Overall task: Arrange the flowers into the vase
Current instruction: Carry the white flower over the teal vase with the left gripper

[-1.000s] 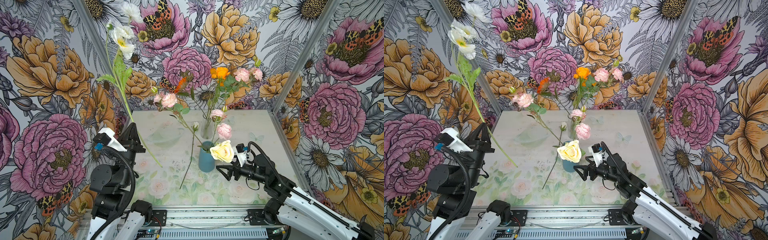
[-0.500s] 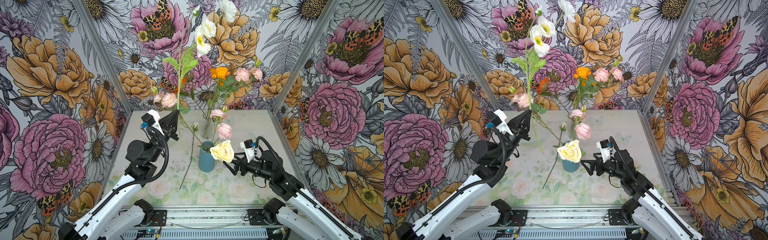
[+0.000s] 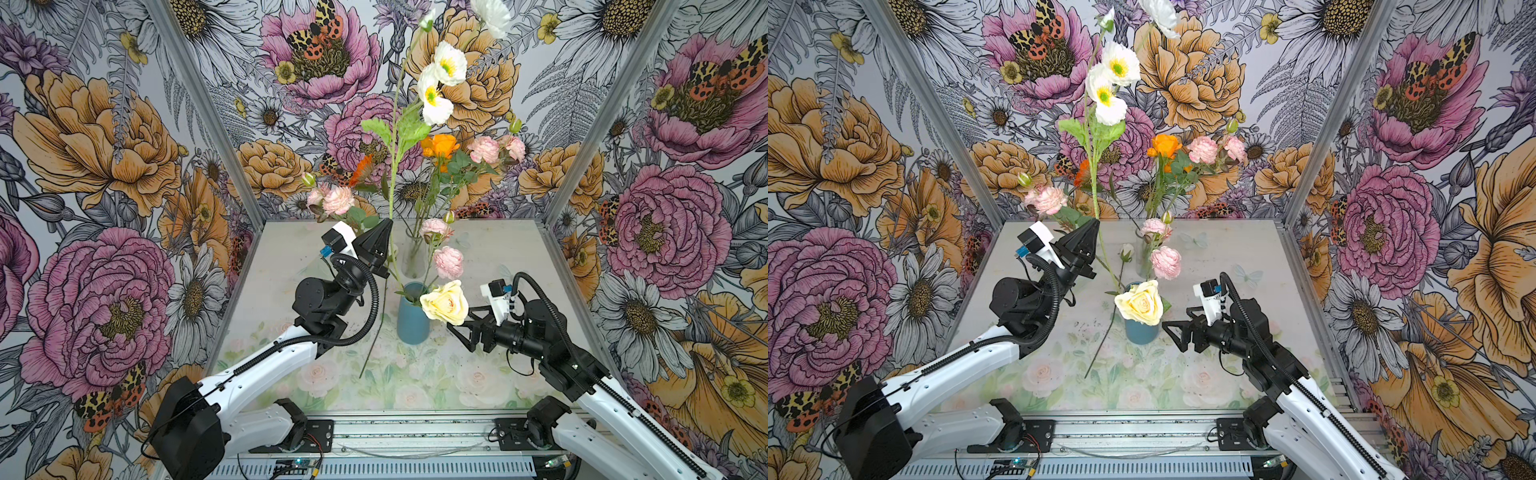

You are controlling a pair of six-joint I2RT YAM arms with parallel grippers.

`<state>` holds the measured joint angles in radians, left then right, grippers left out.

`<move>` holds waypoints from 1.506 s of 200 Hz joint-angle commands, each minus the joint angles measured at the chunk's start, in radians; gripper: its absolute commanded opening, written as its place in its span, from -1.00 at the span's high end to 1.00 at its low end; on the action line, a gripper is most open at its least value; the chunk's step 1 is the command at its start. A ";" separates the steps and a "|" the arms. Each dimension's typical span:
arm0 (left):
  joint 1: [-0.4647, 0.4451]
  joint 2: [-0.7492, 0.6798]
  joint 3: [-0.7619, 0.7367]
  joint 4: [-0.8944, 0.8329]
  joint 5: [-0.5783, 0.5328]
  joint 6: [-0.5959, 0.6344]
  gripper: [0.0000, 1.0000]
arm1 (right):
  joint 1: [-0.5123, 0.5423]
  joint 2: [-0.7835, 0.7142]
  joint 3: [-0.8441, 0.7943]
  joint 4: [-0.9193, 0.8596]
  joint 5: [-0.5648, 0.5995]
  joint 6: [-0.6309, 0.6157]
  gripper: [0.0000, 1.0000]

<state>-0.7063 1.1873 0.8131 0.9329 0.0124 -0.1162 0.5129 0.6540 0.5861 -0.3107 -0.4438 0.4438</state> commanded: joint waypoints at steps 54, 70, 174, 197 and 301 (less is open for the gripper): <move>-0.064 0.089 -0.037 0.149 -0.014 0.044 1.00 | -0.011 -0.005 0.040 -0.009 -0.033 -0.011 -0.99; -0.063 0.104 -0.044 0.164 -0.016 0.049 1.00 | -0.011 -0.005 0.038 -0.010 -0.031 -0.010 -0.99; -0.057 0.072 0.002 0.091 -0.003 0.090 1.00 | -0.010 0.019 0.056 -0.010 -0.017 -0.002 -0.99; -0.047 0.078 0.003 0.083 -0.006 0.101 1.00 | -0.011 0.016 0.048 -0.010 -0.021 -0.004 -0.99; 0.007 0.216 -0.052 0.304 0.104 0.029 1.00 | -0.010 -0.001 0.042 -0.010 -0.042 -0.001 -0.99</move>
<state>-0.7193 1.3548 0.8074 1.0767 0.0582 -0.0387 0.5087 0.6540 0.6083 -0.3332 -0.4591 0.4446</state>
